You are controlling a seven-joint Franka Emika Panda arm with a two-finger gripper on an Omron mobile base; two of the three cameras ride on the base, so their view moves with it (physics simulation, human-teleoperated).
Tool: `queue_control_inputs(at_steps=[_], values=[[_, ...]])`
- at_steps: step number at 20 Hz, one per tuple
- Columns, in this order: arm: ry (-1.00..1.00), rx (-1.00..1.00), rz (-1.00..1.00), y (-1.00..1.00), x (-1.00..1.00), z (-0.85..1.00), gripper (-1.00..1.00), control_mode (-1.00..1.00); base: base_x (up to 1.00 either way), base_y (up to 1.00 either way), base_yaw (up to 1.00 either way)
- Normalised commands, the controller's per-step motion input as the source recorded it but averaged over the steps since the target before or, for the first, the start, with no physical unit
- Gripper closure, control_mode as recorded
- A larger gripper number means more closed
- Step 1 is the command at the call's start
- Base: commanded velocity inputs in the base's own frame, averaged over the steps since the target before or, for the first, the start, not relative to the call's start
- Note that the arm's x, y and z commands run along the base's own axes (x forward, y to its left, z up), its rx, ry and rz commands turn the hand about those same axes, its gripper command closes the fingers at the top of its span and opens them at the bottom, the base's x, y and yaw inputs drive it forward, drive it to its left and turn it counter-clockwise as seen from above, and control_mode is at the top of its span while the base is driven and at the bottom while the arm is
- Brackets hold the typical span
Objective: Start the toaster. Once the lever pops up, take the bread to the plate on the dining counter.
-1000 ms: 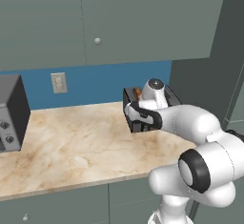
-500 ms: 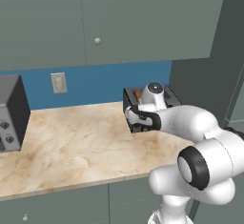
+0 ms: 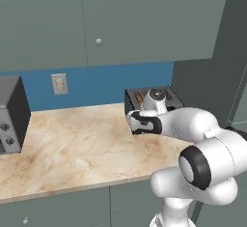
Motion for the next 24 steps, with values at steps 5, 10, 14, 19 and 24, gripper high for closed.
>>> queue_control_inputs(at_steps=[5, 10, 14, 19, 24], values=[[0.0, 0.0, 0.0, 0.0, 0.0, -0.21, -1.0, -1.0, 0.0, 0.0, 0.0], [0.0, 0.0, 0.0, 0.0, 0.0, -0.14, -1.0, -1.0, 0.0, 0.0, 0.0], [0.0, 0.0, 0.0, 0.0, 0.0, -0.16, -1.0, -1.0, 0.0, 0.0, 0.0], [0.0, 0.0, 0.0, 0.0, 0.0, -0.13, -1.0, -1.0, 0.0, 0.0, 0.0], [0.0, 0.0, 0.0, 0.0, 0.0, -0.03, -1.0, -1.0, 0.0, 0.0, 0.0]])
